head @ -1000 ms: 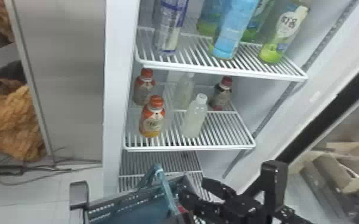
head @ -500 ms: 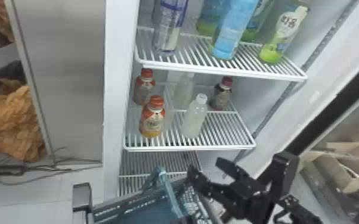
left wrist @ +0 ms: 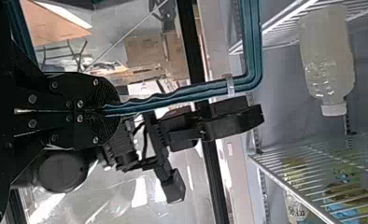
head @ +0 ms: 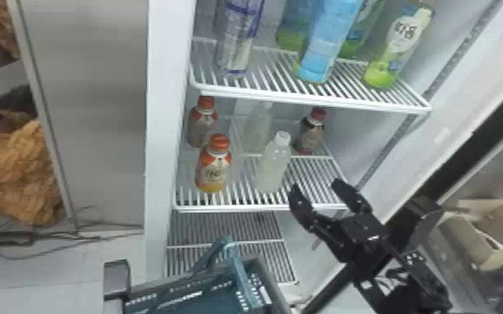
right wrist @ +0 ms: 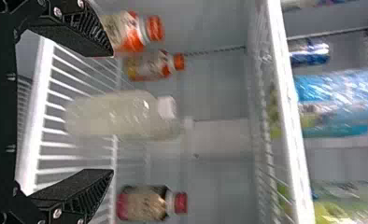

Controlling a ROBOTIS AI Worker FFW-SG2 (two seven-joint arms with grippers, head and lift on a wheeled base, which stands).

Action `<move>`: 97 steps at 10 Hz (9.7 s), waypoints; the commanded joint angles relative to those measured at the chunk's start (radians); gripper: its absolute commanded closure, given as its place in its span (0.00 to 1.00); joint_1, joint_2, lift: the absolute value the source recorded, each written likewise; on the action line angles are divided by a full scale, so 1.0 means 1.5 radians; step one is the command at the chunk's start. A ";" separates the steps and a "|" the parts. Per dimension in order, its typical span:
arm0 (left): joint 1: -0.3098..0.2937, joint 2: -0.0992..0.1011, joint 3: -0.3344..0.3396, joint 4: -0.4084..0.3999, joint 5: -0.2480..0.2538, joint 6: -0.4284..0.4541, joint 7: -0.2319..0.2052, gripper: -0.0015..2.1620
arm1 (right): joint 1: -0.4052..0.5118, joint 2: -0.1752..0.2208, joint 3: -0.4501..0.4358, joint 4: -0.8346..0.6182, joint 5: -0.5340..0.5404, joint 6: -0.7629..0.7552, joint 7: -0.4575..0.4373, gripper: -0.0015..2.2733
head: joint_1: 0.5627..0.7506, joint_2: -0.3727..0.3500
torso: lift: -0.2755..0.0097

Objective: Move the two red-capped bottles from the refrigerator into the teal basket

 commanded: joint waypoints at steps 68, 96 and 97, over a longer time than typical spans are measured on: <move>0.003 -0.002 0.010 0.002 0.010 0.003 -0.003 0.52 | 0.084 0.012 -0.074 -0.091 -0.034 0.087 -0.025 0.31 | 0.70 0.03 | 0.17; -0.003 -0.001 -0.003 0.003 0.008 0.013 -0.001 0.52 | 0.098 -0.003 0.099 0.007 -0.006 -0.283 -0.099 0.15 | 0.70 0.03 | 0.17; -0.002 -0.001 -0.002 0.003 0.010 0.013 -0.001 0.52 | 0.088 -0.003 0.112 0.028 -0.007 -0.309 -0.121 0.15 | 0.70 0.03 | 0.17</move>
